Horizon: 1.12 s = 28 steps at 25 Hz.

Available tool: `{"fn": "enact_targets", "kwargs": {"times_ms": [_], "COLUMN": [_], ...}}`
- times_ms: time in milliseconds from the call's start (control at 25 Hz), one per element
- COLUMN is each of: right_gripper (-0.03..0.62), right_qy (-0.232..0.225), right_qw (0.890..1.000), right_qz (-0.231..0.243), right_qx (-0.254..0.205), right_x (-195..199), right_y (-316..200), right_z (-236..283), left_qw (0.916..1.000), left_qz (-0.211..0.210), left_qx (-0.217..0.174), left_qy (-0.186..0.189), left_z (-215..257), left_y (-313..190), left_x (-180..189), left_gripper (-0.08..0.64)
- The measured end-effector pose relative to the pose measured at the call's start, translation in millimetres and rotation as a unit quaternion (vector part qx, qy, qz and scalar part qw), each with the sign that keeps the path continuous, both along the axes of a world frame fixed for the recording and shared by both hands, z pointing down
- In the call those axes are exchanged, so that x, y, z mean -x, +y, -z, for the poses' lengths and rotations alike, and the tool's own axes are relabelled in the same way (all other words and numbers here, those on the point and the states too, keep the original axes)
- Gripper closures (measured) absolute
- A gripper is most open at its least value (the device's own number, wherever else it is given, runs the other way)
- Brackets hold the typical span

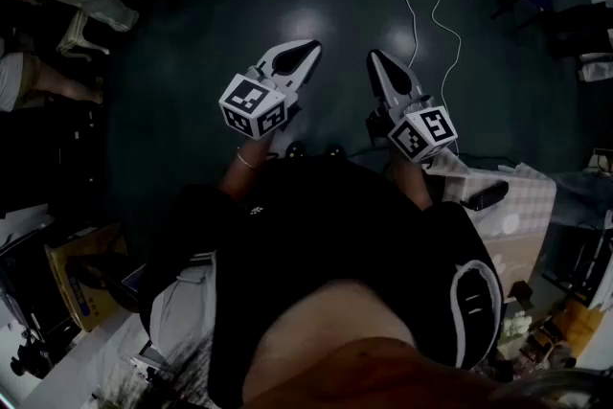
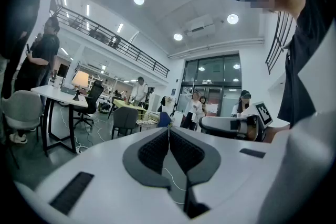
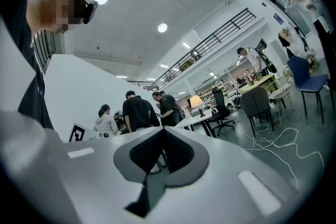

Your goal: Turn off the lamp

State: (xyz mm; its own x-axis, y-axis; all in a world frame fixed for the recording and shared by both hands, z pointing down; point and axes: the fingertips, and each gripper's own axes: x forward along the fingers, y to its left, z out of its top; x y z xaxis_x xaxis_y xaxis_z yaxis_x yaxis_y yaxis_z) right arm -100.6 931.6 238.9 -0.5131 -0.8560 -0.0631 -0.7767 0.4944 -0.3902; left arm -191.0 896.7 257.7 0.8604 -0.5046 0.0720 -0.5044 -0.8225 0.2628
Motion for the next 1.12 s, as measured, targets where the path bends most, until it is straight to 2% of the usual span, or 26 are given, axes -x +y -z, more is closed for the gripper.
{"fn": "enact_targets", "kwargs": {"times_ms": [400, 880, 1120], "right_gripper": [0.592, 0.592, 0.592], "right_qy": [0.005, -0.027, -0.031], "right_qw": [1.0, 0.999, 0.999], "right_qz": [0.001, -0.008, -0.017], "right_qx": [0.006, -0.016, -0.01], "right_x": [19.1, 73.2, 79.4], "right_y": [-0.8, -19.9, -26.8], "right_z": [-2.7, 5.3, 1.9], "left_qw": [1.0, 0.9992, 0.9993], "left_qz": [0.004, 0.035, 0.026], "left_qx": [-0.004, -0.012, -0.009], "left_qy": [0.004, 0.015, 0.023], "left_z": [0.5, 0.3, -3.3], "left_y": [1.9, -16.1, -27.9], "left_x": [23.0, 104.4, 109.6], "left_gripper": [0.546, 0.546, 0.546]}}
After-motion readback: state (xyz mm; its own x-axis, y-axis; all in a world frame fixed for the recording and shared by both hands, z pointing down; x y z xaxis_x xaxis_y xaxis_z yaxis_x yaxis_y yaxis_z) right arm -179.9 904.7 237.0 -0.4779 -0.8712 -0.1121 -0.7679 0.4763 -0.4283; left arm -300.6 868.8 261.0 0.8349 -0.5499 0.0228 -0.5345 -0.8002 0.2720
